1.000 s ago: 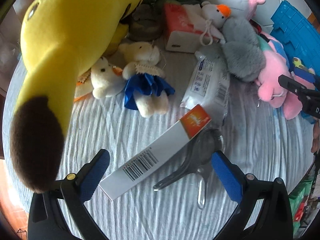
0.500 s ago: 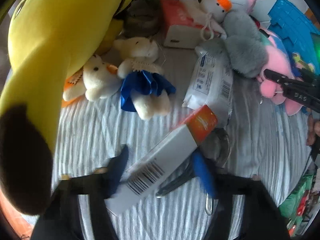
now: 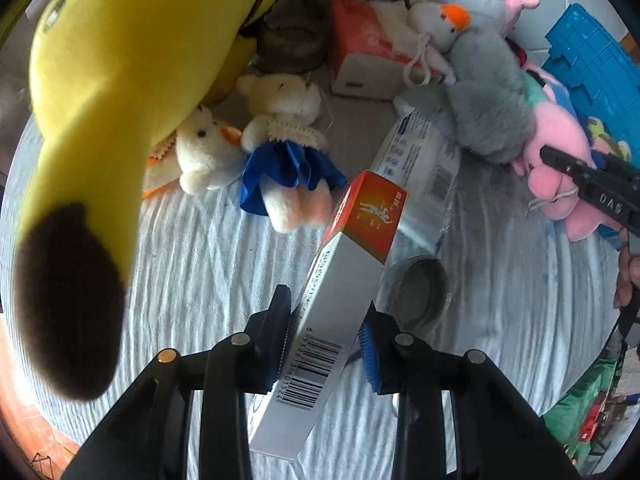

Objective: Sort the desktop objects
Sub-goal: 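Grasp the white-and-orange medicine box with the left gripper while the right grasps the pink pig plush, then lift the box and pig plush and carry both over the blue crate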

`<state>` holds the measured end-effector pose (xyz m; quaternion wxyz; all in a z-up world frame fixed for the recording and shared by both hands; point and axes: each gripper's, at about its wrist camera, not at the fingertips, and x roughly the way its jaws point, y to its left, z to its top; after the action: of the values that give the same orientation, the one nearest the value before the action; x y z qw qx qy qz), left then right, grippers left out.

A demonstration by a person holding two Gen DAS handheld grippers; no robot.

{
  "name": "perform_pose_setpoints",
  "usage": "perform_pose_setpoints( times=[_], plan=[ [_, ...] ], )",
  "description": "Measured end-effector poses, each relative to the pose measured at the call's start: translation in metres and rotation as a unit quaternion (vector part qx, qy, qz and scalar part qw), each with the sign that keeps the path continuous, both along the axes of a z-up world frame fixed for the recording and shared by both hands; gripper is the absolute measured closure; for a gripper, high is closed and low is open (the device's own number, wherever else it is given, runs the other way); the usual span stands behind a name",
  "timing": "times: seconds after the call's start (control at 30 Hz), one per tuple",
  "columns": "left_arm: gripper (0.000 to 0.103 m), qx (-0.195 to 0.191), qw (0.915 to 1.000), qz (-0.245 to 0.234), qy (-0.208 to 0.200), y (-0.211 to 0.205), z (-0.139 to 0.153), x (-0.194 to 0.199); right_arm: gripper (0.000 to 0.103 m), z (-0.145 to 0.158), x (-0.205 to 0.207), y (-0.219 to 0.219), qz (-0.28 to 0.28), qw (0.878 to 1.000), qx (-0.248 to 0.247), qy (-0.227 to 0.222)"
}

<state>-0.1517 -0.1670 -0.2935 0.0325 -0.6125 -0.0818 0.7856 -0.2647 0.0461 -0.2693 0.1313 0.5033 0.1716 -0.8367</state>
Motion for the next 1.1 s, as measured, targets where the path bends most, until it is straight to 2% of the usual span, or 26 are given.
perform_pose_setpoints(
  times=[0.17,0.37,0.47,0.57,0.83,1.1],
  plan=[
    [0.08,-0.001,0.9999,0.0,0.015,0.006,0.025,0.001,0.052,0.014,0.01,0.006,-0.001,1.0,-0.011,0.005],
    [0.08,-0.007,0.9995,0.001,0.03,-0.002,0.032,-0.001,0.052,0.029,0.026,0.016,0.001,1.0,-0.024,0.012],
    [0.08,-0.007,0.9994,0.004,0.033,-0.005,0.046,0.006,0.052,0.034,0.034,0.021,0.003,0.999,-0.028,0.015],
    [0.08,-0.002,0.9995,0.009,0.031,-0.001,0.033,0.007,0.052,0.04,0.039,0.025,0.002,0.999,-0.033,0.019],
    [0.081,-0.004,0.9987,0.007,0.051,0.007,0.07,0.014,0.052,0.059,0.05,0.034,-0.001,0.998,-0.045,0.035],
    [0.081,-0.01,0.9961,0.009,0.088,0.04,0.116,0.007,0.052,0.103,0.062,0.052,-0.001,0.996,-0.06,0.065]
  ],
)
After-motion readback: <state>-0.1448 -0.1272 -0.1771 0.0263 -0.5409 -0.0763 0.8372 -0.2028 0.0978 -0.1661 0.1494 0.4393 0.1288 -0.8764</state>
